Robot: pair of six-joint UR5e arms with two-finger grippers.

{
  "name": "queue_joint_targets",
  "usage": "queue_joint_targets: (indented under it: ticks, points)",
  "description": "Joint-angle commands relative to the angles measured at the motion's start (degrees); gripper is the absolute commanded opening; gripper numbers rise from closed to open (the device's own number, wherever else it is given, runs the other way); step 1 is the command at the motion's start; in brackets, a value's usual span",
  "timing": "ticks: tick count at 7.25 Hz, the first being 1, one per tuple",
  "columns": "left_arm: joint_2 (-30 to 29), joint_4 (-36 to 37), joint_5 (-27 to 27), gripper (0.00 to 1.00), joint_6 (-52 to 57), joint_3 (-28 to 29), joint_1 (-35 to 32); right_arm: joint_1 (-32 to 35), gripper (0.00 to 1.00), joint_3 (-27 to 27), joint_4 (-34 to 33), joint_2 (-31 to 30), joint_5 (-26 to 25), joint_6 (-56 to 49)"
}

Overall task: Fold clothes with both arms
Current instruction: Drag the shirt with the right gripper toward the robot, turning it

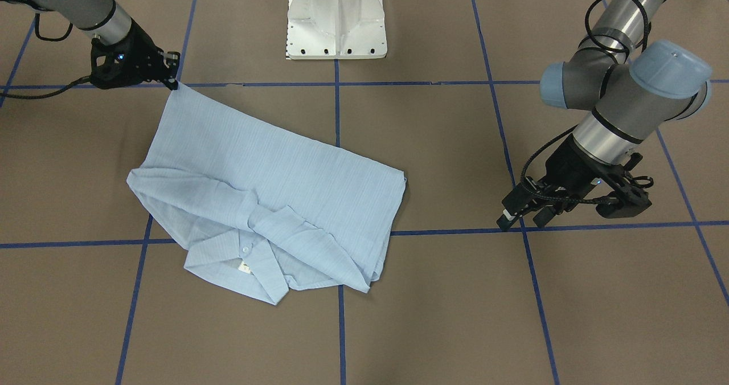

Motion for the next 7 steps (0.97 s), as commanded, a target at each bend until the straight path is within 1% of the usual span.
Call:
queue_joint_targets:
  ticks: [1, 2, 3, 4, 5, 6, 7]
  points:
    - [1.5, 0.1, -0.6, 1.00, 0.0, -4.3, 0.6, -12.7, 0.00, 6.5, 0.2, -3.8, 1.1, 1.7]
    - [5.4, 0.1, -0.8, 1.00, 0.2, -8.3, 1.4, -19.9, 0.00, 8.0, 0.2, -3.1, 0.4, 4.8]
    - [6.0, 0.1, -0.8, 1.00, 0.2, -9.6, 2.1, -25.6, 0.00, 7.8, 0.2, -0.9, -0.5, 9.5]
    - [6.1, 0.0, -0.7, 1.00, 0.2, -9.9, 3.1, -25.9, 0.99, 6.3, 0.1, 1.8, -1.8, 10.2]
    - [6.2, 0.0, -0.4, 1.00, 0.2, -11.1, 4.0, -23.6, 1.00, 4.5, 0.1, 5.4, -5.6, 10.2]
    - [7.2, 0.0, 0.4, 1.00, 0.2, -11.1, 6.1, -20.6, 1.00, 2.4, 0.1, 7.7, -8.7, 10.2]
    - [7.3, 0.0, 3.8, 1.00, -0.1, -11.1, 10.5, -16.9, 1.00, 1.9, 0.0, 9.1, -10.4, 10.2]
